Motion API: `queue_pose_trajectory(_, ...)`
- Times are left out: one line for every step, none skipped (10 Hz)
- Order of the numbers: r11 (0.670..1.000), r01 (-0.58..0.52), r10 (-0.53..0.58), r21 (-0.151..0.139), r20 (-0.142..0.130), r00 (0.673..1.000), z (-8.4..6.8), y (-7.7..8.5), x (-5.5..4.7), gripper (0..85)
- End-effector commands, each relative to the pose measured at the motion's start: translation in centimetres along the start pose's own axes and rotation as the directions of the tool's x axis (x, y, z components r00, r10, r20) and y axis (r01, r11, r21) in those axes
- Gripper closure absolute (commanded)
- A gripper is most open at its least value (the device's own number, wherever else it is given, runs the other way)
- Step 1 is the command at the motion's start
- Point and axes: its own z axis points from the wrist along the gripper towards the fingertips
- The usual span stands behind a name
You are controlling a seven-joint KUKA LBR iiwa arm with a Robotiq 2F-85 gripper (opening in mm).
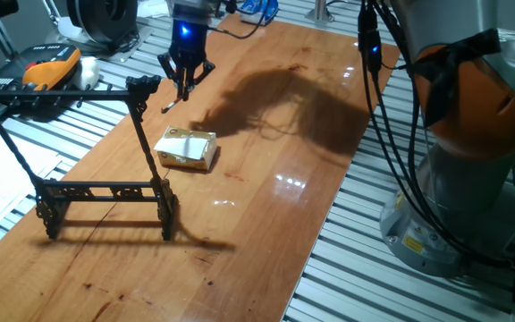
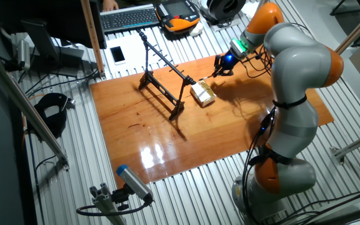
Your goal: Place the brush on the pen rack
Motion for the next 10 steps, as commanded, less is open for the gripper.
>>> queue_pose_trajectory(1.000,0.002,-0.002,0.001,0.002,1.000,-0.14,0.01,0.14,85.0)
queue_pose_trajectory(1.000,0.003,-0.003,0.001,0.002,1.000,-0.39,0.02,0.37,85.0)
queue_pose_trajectory(1.000,0.006,-0.006,0.004,0.007,1.000,-0.43,0.06,0.58,85.0)
queue_pose_trajectory(1.000,0.009,-0.009,0.006,0.015,1.000,-0.42,0.14,0.68,85.0)
queue_pose_trajectory(1.000,0.015,-0.015,0.010,0.026,1.000,-0.38,0.24,0.77,85.0)
queue_pose_trajectory(1.000,0.022,-0.023,0.014,0.038,0.999,-0.39,0.28,0.81,85.0)
queue_pose_trajectory(1.000,0.021,-0.021,0.016,0.042,0.999,-0.41,0.29,0.88,85.0)
queue_pose_trajectory(1.000,0.013,-0.014,0.020,0.049,0.999,-0.33,0.43,1.02,85.0)
queue_pose_trajectory(1.000,0.005,-0.006,0.021,0.052,0.999,-0.34,0.41,1.04,85.0)
queue_pose_trajectory(1.000,0.005,-0.006,0.025,0.064,0.998,-0.20,0.54,0.99,85.0)
